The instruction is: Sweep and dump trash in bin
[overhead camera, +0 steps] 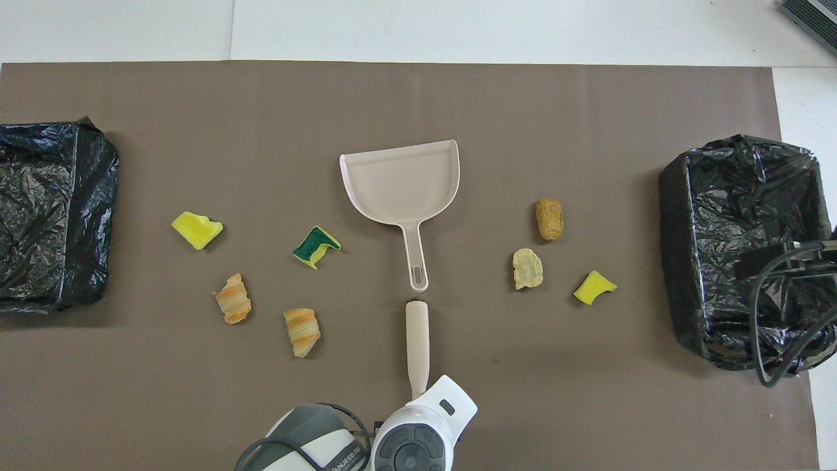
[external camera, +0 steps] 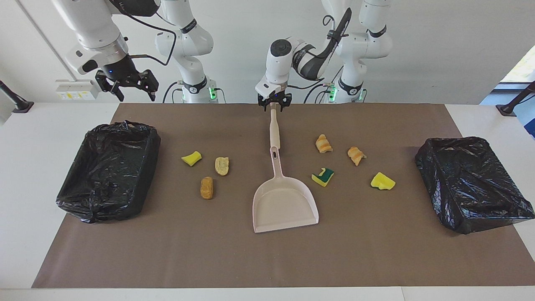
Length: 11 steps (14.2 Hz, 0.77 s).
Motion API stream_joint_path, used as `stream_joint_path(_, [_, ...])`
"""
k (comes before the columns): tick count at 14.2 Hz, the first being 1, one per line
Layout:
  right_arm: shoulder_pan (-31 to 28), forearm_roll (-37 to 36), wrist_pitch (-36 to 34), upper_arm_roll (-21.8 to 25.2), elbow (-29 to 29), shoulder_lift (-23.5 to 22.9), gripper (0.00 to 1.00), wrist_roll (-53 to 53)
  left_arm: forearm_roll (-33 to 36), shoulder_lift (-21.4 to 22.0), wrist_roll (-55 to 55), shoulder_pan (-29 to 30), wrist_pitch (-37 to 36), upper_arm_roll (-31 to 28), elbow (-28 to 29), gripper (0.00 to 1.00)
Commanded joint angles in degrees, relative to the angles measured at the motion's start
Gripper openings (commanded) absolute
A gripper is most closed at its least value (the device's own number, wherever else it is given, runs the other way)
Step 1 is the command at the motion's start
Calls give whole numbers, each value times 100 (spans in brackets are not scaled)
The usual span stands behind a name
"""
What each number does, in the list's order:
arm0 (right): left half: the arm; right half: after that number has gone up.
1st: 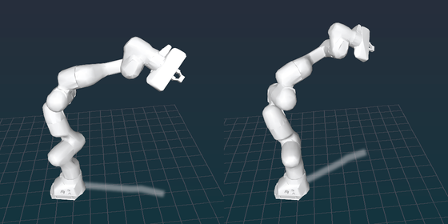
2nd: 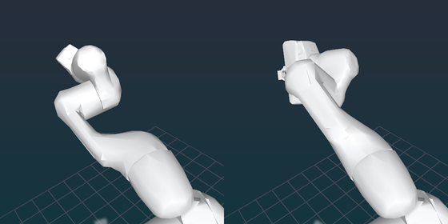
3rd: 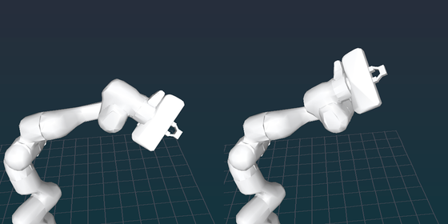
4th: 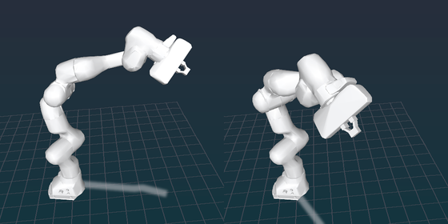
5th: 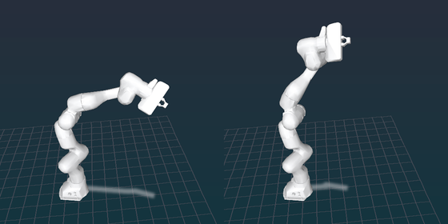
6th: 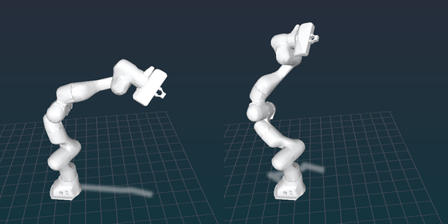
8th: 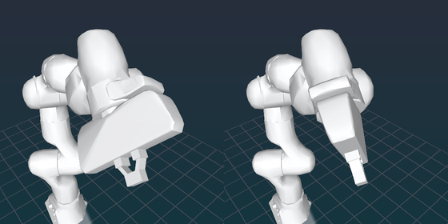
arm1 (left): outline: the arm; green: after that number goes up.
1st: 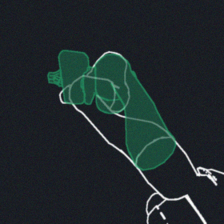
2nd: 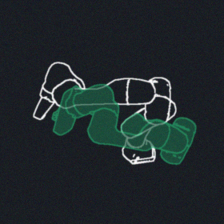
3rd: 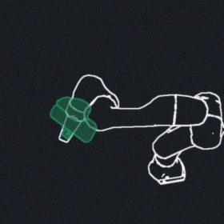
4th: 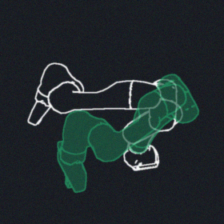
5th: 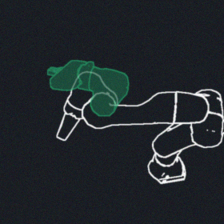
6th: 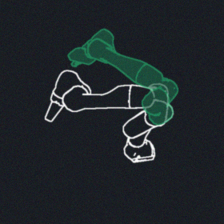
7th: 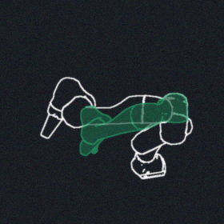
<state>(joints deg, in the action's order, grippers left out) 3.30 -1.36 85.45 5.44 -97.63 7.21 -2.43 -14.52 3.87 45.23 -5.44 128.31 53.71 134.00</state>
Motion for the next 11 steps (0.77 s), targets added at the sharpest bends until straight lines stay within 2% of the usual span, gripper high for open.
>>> stream_joint_path(1, [-58, -5, 112, -8, -178, 149, 100, -108, 90, 43, 4, 16, -331, -44, -119, 0])
stream_joint_path(4, [-58, -5, 112, -8, -178, 149, 100, -108, 116, 244, 13, 87, -1358, -359, -541, 0])
stream_joint_path(6, [-58, 48, 147, -8, -178, 149, 100, -135, 142, 849, -5, 78, -2000, -799, -489, 0])
stream_joint_path(7, [-23, 57, 252, -17, -178, 132, 100, -135, 142, 974, -14, 87, -2151, -939, -454, 0])
stream_joint_path(9, [30, 83, 358, -70, -186, 88, 100, -126, 134, 879, -5, 104, -1856, -1212, -410, 0])
stream_joint_path(11, [213, 162, 567, -87, -326, -17, 100, -74, 134, 642, 12, 280, -1066, -1467, -357, 0])
